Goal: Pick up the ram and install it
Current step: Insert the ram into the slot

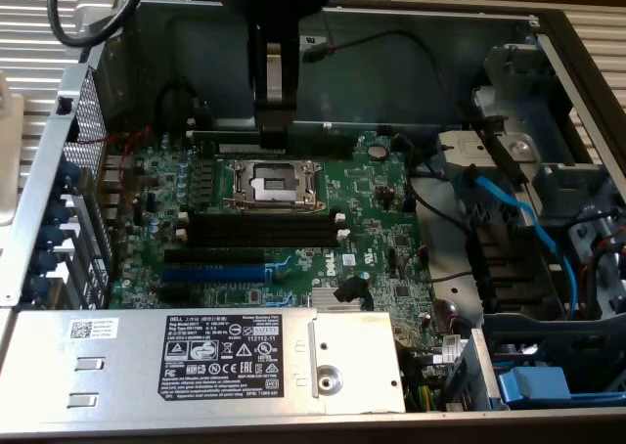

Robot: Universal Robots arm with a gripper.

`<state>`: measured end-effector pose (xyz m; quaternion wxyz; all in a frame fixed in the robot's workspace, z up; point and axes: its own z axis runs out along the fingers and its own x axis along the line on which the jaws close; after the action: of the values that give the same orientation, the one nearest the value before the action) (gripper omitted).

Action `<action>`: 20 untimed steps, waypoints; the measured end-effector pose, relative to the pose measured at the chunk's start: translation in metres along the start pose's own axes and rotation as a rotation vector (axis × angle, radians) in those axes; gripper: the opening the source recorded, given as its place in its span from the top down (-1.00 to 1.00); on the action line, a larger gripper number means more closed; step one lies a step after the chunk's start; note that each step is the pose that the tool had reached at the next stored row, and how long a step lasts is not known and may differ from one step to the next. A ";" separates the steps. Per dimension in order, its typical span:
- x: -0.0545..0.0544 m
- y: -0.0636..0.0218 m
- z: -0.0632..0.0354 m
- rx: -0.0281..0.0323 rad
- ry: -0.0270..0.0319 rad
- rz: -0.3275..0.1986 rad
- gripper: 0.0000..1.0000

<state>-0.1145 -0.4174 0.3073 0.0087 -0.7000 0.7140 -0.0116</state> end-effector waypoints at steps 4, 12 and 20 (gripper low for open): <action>0.005 0.0002 0.0073 0.0013 0.0003 0.000 0.74; 0.008 0.0027 0.0183 0.0258 -0.0004 0.000 0.74; 0.013 0.0073 0.0328 0.0264 -0.0007 0.000 0.74</action>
<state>-0.1211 -0.4309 0.2743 0.0181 -0.6997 0.7139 -0.0208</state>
